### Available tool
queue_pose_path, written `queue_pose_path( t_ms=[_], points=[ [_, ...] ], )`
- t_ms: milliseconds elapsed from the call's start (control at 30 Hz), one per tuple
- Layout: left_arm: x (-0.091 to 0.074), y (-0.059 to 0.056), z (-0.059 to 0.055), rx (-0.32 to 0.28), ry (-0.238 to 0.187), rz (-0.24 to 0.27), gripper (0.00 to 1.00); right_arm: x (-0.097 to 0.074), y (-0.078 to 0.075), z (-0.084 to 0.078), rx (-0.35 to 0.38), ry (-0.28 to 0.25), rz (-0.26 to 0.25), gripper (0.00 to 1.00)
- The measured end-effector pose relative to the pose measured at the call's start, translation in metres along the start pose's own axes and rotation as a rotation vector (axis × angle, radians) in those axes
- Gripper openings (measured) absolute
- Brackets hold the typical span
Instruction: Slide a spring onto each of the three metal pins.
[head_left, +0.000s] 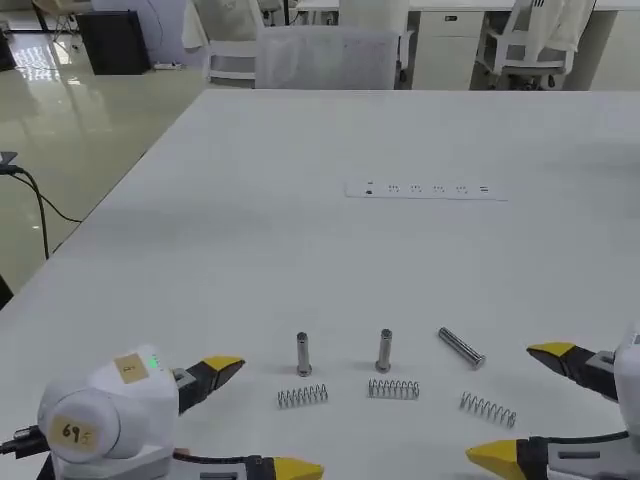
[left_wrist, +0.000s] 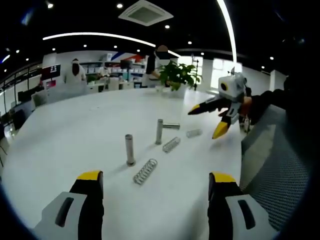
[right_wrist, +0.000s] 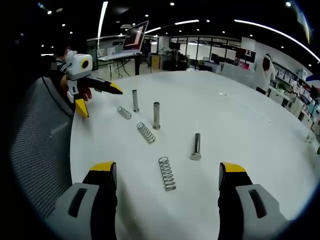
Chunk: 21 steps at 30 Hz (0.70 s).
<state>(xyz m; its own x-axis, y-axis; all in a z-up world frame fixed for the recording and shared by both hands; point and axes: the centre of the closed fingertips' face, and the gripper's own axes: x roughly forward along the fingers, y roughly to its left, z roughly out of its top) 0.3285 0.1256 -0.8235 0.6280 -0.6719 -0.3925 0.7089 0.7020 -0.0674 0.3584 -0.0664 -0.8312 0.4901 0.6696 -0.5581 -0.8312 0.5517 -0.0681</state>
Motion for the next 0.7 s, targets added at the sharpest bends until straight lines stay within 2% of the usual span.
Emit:
queue_pose_path(
  t_ms=[700],
  points=[
    [-0.0004,-0.0012,0.0005,-0.001,-0.006,-0.008,0.82,-0.0033,-0.0055,-0.0011,0.007,0.006,-0.019,0.81]
  ],
)
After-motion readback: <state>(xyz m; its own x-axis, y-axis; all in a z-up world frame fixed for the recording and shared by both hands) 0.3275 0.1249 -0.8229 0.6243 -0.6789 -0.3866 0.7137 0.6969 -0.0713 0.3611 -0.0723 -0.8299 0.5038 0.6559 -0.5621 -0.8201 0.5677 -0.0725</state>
